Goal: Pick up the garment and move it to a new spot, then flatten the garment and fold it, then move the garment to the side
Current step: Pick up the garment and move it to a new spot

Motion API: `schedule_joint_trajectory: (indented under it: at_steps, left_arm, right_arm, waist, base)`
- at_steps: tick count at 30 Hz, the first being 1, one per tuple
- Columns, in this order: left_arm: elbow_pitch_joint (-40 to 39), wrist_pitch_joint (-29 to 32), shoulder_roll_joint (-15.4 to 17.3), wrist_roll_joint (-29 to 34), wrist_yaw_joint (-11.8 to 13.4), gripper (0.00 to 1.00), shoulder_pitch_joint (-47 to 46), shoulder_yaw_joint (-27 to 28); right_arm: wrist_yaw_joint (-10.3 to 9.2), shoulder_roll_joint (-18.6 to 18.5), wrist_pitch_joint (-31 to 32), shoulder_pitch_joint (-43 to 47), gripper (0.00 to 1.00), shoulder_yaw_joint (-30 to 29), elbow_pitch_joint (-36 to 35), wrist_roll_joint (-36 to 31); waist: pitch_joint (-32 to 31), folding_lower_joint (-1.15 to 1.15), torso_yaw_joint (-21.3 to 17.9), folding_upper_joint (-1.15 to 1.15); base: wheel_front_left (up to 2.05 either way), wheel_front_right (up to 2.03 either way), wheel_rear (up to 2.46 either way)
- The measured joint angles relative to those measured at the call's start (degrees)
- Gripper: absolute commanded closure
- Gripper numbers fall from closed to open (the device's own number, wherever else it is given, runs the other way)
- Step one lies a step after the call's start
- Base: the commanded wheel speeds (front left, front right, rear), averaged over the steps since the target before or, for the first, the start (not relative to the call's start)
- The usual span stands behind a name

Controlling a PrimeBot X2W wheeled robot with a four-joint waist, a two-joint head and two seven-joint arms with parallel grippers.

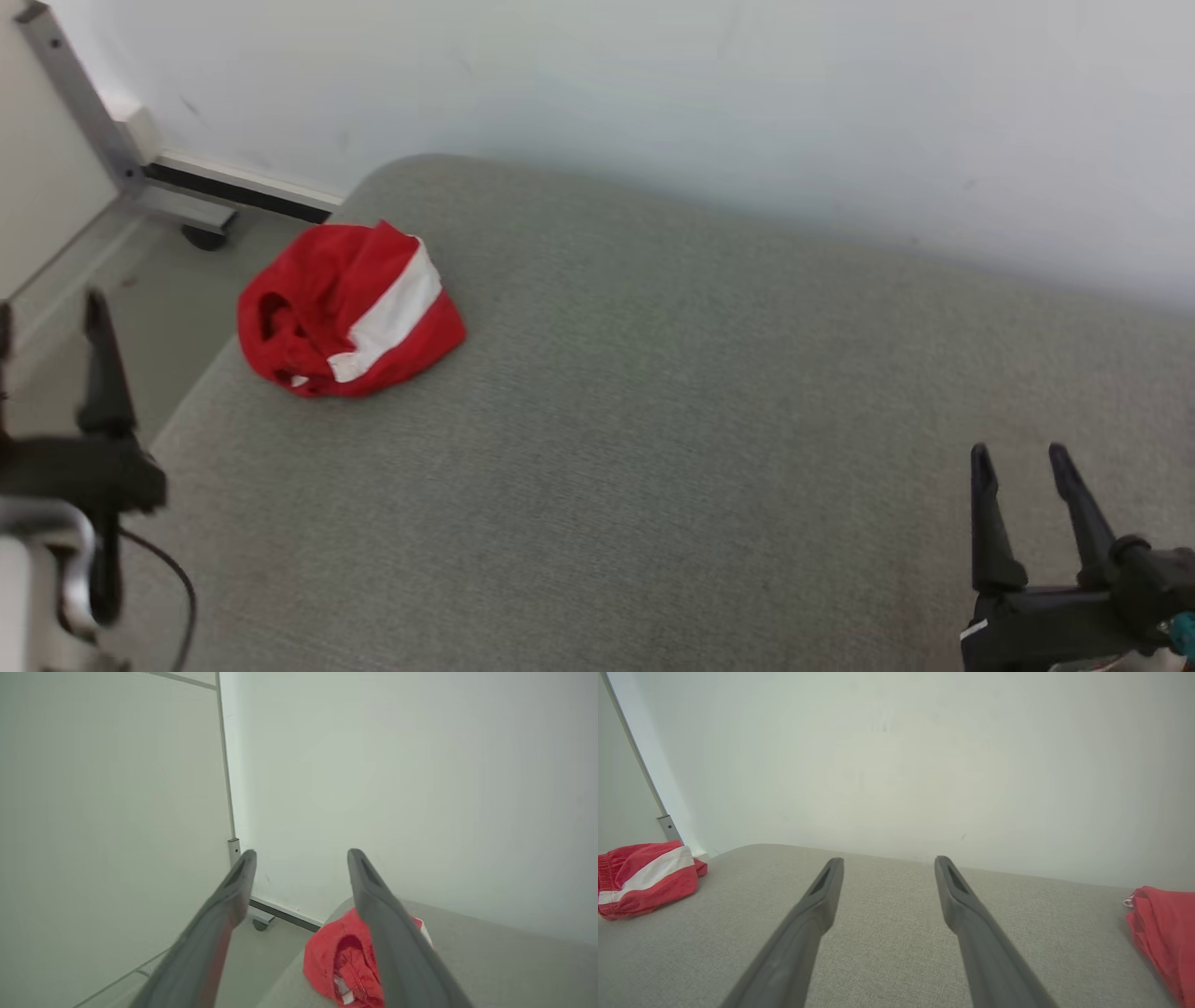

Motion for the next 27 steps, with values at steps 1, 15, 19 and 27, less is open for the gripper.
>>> schedule_joint_trajectory:
  at_steps: [1, 15, 19, 27]
  left_arm:
    - [1.1, -0.1, 0.5, -0.2, -0.3, 0.0, -2.1, 0.5]
    - [24.1, 0.3, 6.2, -3.2, -3.3, 0.0, -24.0, 1.5]
    - [32.4, 3.5, 7.2, -4.4, -4.1, 0.0, -27.5, 1.1]
    - [46.5, 16.8, 7.8, -8.3, -5.4, 0.0, -32.0, 0.7]
  right_arm:
    - [-0.01, -0.1, 0.4, -0.2, 0.0, -0.3, -1.1, -0.1]
    - [0.0, -2.9, 5.0, -4.0, 0.0, -2.2, -11.4, -1.0]
    - [0.0, -3.1, 5.1, -4.8, 0.0, -2.1, -12.5, -1.0]
    - [0.0, -3.2, 5.7, -5.3, 0.0, -2.2, -13.3, -1.0]
  waist:
    - [0.7, 0.0, -0.7, 0.0]
    - [15.0, 0.02, -10.7, 0.01]
    - [18.5, 0.02, -13.1, 0.01]
    - [23.0, 0.02, -16.9, 0.01]
  base:
    - [0.0, 0.0, 0.0]
    - [0.0, 0.0, 0.0]
    - [0.0, 0.0, 0.0]
    - [0.0, 0.0, 0.0]
